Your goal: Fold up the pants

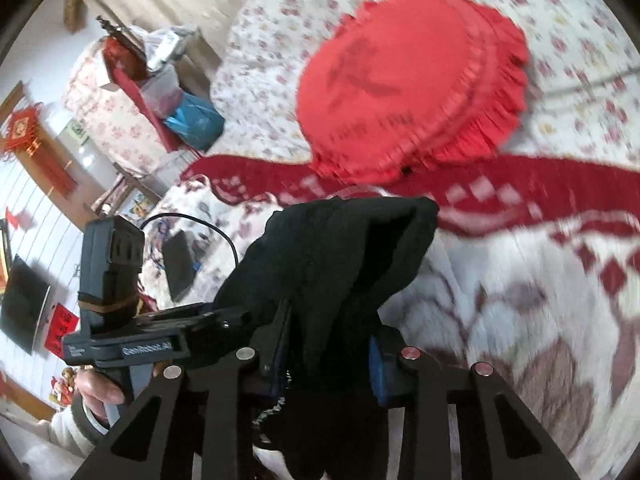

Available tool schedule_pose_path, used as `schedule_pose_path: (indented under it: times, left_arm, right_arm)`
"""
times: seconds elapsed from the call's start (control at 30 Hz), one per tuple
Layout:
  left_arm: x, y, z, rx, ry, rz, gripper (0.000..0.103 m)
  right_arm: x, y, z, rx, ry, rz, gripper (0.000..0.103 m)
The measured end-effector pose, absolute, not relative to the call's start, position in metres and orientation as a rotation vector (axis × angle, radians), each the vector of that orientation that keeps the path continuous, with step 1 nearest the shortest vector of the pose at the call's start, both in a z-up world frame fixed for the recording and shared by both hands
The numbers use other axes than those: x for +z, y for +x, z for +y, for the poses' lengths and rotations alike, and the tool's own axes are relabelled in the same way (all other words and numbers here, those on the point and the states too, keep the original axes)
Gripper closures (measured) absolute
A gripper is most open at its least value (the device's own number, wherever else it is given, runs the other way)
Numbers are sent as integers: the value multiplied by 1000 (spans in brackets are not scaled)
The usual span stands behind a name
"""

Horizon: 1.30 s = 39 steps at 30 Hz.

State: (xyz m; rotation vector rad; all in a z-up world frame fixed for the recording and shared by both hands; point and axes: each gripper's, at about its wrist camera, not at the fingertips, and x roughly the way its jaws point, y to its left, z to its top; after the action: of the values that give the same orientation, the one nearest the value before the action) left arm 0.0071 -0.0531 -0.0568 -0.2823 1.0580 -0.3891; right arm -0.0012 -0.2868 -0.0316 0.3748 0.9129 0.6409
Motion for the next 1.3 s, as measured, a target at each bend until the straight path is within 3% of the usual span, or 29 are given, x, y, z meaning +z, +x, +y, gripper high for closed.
schedule_pose_path:
  times: [0.27,0.5,0.63,1.07,1.3]
  left_arm:
    - [-28,52,-41,-345,-241,983,52]
    - [-71,93,-38,-272,-231,1072,52]
    - [-79,94,-33,-281,-274,1071,41]
    - [-46,64,-44,-190,-94,997,40]
    - [-51,48,-50,-131,-31,984,40]
  right_arm:
    - [-14,43,-272,625,366,855,72]
    - [-60,85,-270,501,365,979,71]
    - [-80,90,-283,476,418,1020,63]
    - [-9,75,-268,476,233,898,61]
    - [-28,103,-236,437,121,955,61]
